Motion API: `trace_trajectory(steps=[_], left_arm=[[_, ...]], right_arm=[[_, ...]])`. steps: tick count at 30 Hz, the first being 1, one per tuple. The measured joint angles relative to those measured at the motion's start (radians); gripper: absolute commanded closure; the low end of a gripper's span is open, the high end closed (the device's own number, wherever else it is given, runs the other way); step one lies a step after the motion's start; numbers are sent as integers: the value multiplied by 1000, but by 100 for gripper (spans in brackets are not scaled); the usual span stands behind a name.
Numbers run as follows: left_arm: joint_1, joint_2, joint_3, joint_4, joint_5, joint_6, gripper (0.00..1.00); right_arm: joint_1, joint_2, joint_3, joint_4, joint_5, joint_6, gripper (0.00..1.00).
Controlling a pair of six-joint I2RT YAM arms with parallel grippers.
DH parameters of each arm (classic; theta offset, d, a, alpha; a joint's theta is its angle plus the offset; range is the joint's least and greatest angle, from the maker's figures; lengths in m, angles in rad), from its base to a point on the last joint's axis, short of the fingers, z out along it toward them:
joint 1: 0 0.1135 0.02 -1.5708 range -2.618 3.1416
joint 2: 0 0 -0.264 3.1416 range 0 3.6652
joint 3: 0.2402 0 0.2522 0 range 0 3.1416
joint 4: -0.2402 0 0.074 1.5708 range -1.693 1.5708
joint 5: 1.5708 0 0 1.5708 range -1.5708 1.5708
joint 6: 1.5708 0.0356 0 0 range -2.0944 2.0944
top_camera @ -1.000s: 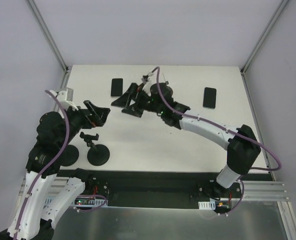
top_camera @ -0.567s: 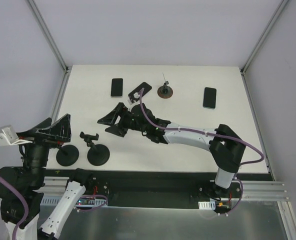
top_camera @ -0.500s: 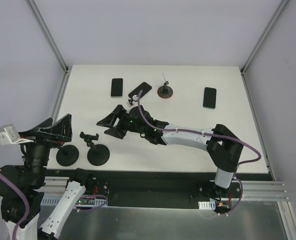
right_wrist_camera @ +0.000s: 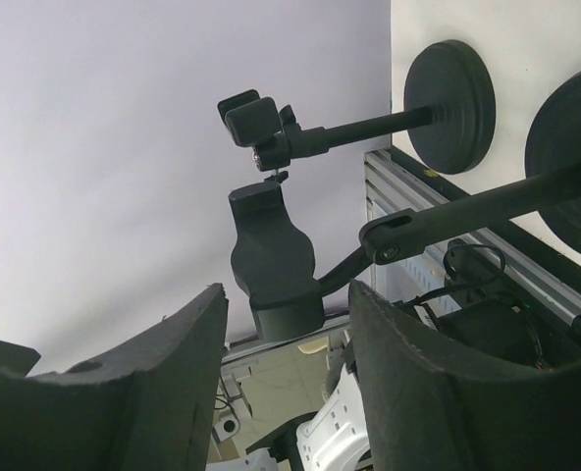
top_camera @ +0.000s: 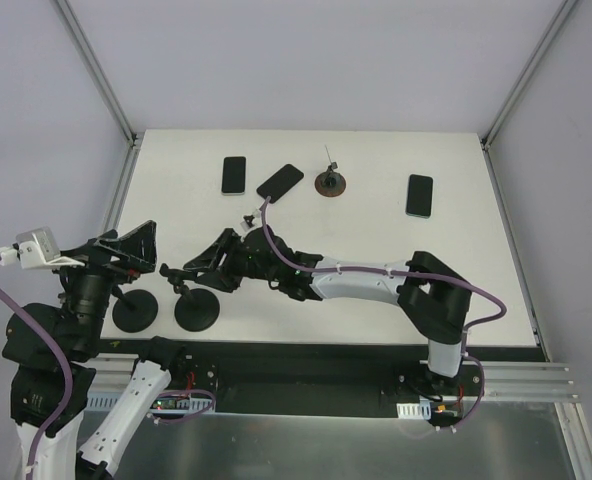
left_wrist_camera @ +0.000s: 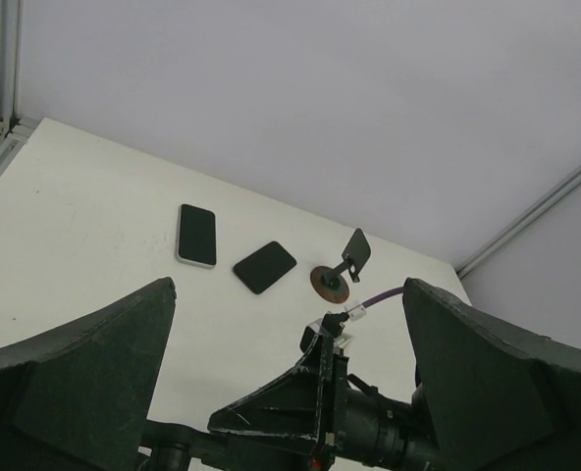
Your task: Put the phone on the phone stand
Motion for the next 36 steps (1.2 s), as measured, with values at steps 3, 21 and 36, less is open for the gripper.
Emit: trace_trajectory(steps=[3, 21, 36], left_arm=[[0, 0, -6, -2, 0, 0, 1], [0, 261, -22, 80, 203, -31, 1], [0, 676, -108, 297, 659, -116, 1]], right_arm=[[0, 11, 6, 9, -5, 15, 53], [-134, -73, -155, 152, -19, 3, 99], [-274, -418, -526, 194, 511, -42, 83]])
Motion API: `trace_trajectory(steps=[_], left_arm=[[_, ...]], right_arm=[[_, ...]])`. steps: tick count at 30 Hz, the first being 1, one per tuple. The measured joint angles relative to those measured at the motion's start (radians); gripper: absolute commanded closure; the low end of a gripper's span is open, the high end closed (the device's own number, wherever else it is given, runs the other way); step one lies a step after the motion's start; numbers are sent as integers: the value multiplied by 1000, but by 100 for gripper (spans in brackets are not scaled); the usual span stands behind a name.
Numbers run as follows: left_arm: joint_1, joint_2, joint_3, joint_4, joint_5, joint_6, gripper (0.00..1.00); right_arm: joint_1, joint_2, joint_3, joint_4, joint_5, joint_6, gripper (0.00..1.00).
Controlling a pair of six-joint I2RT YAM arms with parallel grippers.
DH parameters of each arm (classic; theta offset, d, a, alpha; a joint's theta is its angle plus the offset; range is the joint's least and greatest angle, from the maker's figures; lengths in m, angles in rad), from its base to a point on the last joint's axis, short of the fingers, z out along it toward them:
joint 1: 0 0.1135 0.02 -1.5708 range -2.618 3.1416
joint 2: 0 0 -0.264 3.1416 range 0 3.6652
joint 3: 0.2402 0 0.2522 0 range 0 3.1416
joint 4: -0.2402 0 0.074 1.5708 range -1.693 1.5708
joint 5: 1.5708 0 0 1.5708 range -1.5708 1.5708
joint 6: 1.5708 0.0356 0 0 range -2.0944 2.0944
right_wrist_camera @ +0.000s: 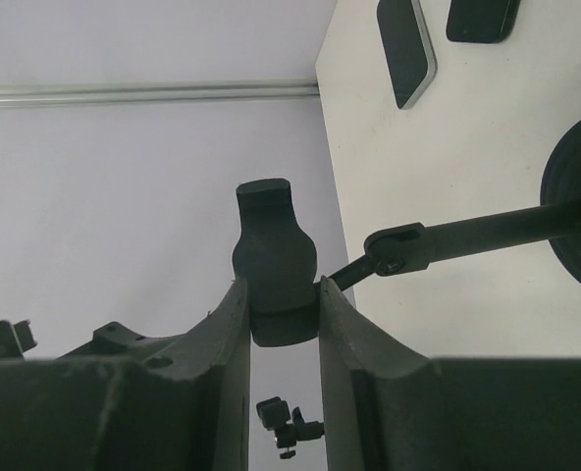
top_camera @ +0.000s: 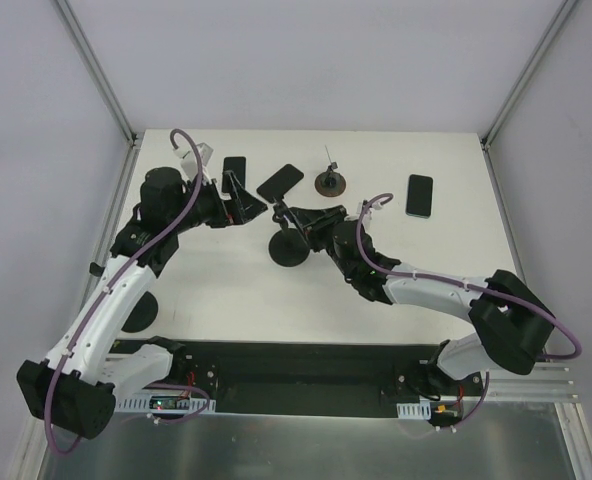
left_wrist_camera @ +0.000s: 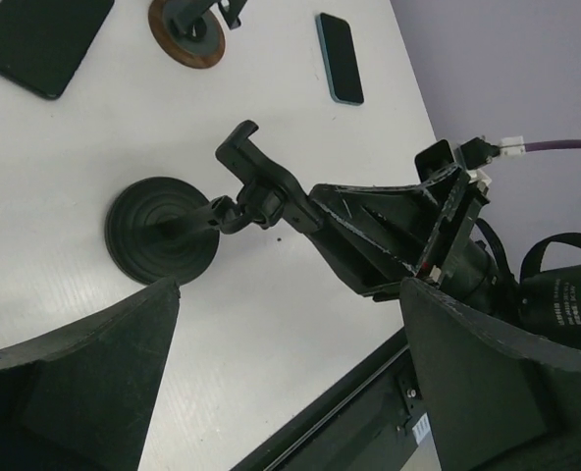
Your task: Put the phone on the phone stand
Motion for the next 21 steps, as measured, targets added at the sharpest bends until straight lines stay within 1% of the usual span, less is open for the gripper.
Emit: trace_trajectory(steps=[1, 3, 4, 6, 7, 10, 11, 12, 15, 17, 19, 20, 21], left_arm=[[0, 20, -3, 8, 15, -3, 1], [0, 64, -3, 26, 29, -14, 1], [-2, 83, -3, 33, 32, -19, 1], [-14, 126, -3, 42, 19, -28, 1], [-23, 144, -3, 44, 5, -34, 1], [-71, 171, -2, 45, -48, -40, 3], [-89, 176, 4, 39, -72, -40, 4], [-106, 181, 15, 28, -101, -40, 9], [-158, 201, 61, 1, -196, -42, 12], [-195, 235, 113, -23, -260, -43, 11], [-232, 287, 175, -48, -332, -49, 1], [-253, 325, 211, -56, -387, -63, 1], [-268, 335, 217, -56, -410, -66, 1]], right_arm=[[1, 0, -2, 2, 12, 6, 62], [1, 0, -3, 4, 25, 5, 35], [1, 0, -3, 8, 26, 3, 13], [2, -8, -3, 7, 27, -24, 1], [3, -16, -3, 7, 28, -47, 3], [5, -73, -10, 2, 37, -124, 4], [4, -97, -13, -3, 44, -144, 4], [4, -137, -15, -20, 58, -173, 4], [-6, -257, -16, -72, 111, -270, 4], [-19, -328, -16, -98, 151, -348, 2], [-39, -395, -15, -117, 190, -432, 2], [-55, -422, -15, -123, 205, -484, 3], [-68, -446, -13, -130, 219, -537, 3]])
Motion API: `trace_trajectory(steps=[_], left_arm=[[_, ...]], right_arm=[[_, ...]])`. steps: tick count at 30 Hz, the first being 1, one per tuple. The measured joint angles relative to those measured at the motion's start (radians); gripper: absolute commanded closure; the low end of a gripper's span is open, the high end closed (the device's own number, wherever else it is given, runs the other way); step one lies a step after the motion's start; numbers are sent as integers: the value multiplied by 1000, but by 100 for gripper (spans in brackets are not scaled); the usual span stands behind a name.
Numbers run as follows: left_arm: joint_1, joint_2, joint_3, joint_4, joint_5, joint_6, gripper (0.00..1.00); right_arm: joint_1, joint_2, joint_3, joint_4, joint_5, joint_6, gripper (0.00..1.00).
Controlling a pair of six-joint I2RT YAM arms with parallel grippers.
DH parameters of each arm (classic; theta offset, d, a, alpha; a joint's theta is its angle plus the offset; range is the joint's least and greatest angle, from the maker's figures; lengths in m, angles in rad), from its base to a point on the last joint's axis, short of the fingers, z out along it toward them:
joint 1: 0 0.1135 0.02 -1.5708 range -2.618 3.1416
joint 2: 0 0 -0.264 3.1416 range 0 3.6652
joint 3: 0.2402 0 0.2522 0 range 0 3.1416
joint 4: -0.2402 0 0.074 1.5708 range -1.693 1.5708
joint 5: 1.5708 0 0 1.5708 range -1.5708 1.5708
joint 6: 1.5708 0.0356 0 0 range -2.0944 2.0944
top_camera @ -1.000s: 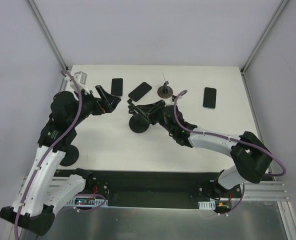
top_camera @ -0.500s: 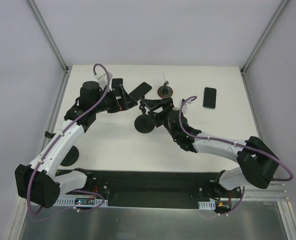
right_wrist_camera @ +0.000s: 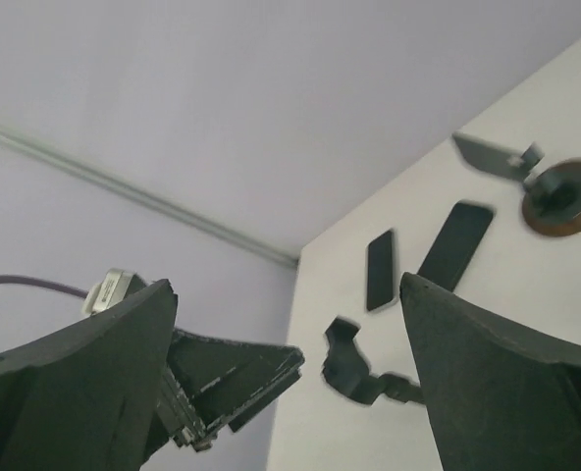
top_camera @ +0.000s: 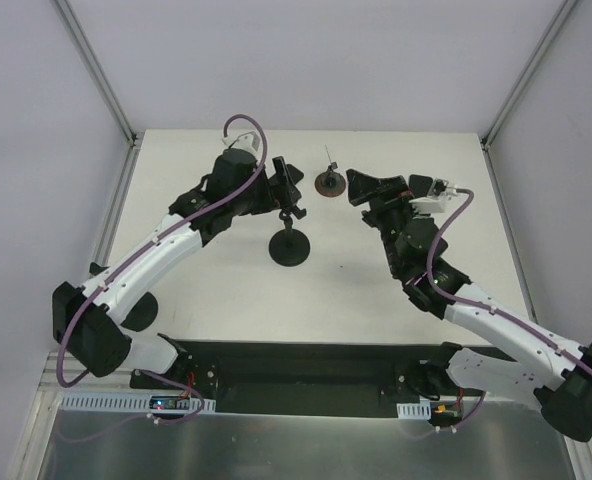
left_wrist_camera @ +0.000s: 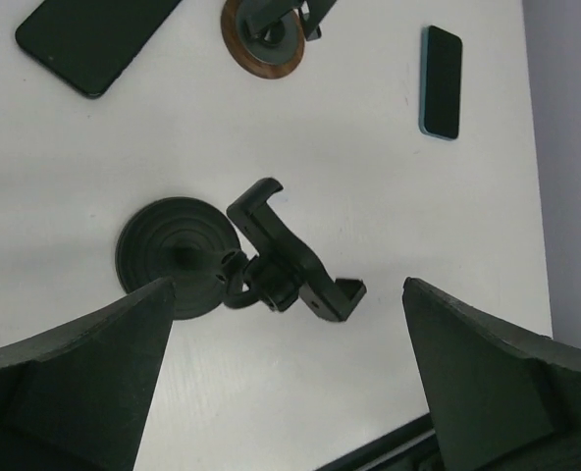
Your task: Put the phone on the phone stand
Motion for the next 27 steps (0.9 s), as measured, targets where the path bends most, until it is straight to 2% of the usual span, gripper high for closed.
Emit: trace_trajectory(steps=[3, 5, 8, 14, 18, 21, 22, 23, 27], left_arm=[[-55, 76, 60, -36, -106, -33, 1], [-86, 116, 93, -53, -180, -50, 9], [-119, 153, 116, -69, -262, -84, 11], [-142, 229, 163, -83, -350, -95, 22], [-164, 267, 176, -90, -378, -71, 38], [-173, 295, 197, -107, -377, -32, 41], [-174, 304, 204, -110, -370, -21, 51], [-173, 310, 211, -114, -363, -9, 56], [-171, 323, 240, -131, -317, 66, 67]], right_arm=[[-26, -29, 62, -95, 61, -177, 2], [-27, -25, 139, -165, 108, -307, 2], [-37, -34, 216, -206, 177, -486, 2], [-124, -72, 224, -269, 255, -739, 2], [-185, -82, 224, -308, 248, -821, 2], [-229, -85, 224, -337, 220, -837, 2], [-237, -84, 224, -344, 212, -837, 2], [-246, -84, 224, -352, 201, -838, 2], [-263, -82, 224, -373, 166, -837, 1]])
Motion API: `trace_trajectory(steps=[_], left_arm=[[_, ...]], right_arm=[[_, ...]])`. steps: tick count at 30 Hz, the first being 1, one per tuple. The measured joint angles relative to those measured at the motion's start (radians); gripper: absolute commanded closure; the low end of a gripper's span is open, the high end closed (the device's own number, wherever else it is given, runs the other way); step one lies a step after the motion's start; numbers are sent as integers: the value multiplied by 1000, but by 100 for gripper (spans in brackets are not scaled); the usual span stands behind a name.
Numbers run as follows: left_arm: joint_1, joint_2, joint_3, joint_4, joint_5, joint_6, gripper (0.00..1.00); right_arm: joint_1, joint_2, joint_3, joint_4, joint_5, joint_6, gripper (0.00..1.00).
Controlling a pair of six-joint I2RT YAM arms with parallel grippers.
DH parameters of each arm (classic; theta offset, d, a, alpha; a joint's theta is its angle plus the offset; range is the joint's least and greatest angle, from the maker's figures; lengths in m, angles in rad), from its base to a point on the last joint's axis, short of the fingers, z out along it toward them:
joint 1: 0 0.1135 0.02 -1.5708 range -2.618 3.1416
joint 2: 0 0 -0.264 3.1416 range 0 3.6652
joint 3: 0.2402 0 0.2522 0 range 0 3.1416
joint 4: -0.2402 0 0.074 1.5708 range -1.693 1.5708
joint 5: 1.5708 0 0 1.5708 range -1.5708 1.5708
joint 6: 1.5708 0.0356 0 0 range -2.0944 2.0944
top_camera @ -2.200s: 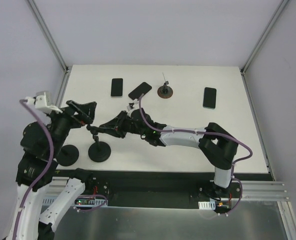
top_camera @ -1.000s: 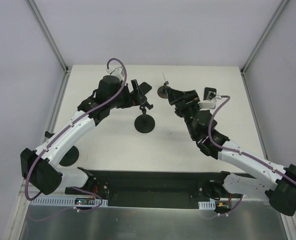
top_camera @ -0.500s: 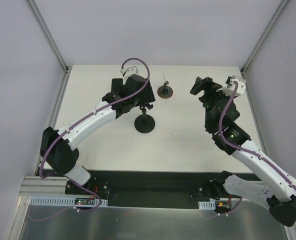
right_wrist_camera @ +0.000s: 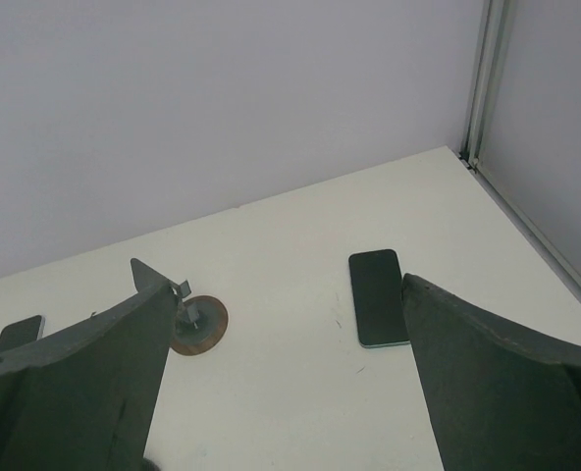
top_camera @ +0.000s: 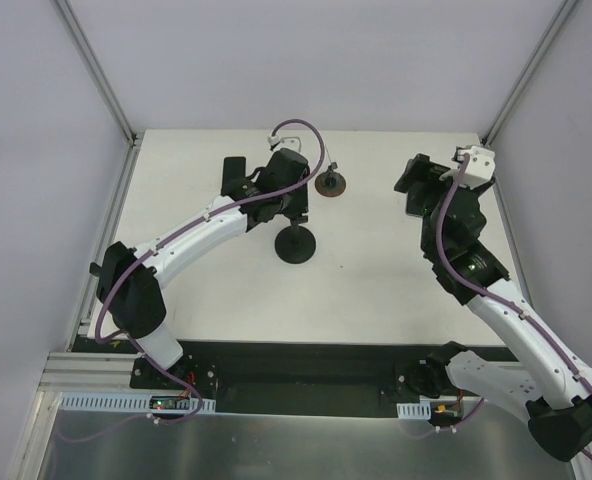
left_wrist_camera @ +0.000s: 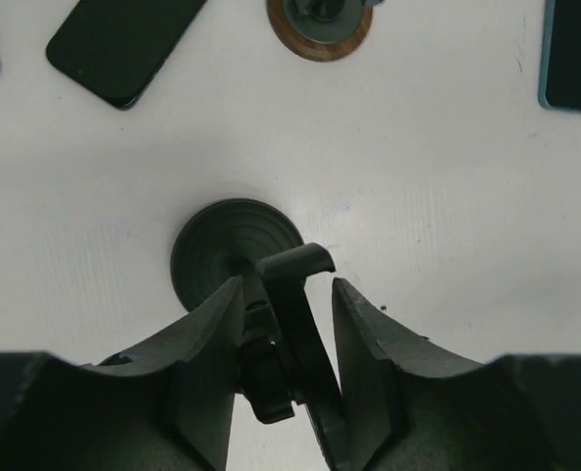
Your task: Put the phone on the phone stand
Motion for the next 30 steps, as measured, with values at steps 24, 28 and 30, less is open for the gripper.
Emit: trace_trajectory(steps=[24, 28, 30], left_arm=[[38, 94, 195, -280, 726, 1031, 60], [39, 94, 195, -288, 752, 1080, 19], [40, 94, 196, -288, 765, 1081, 1]], right_arm=[[-210, 268, 120, -204, -369, -19, 4], [-267, 311, 124, -242, -416, 7, 4], [-301, 330, 125, -255, -442, 23, 4]])
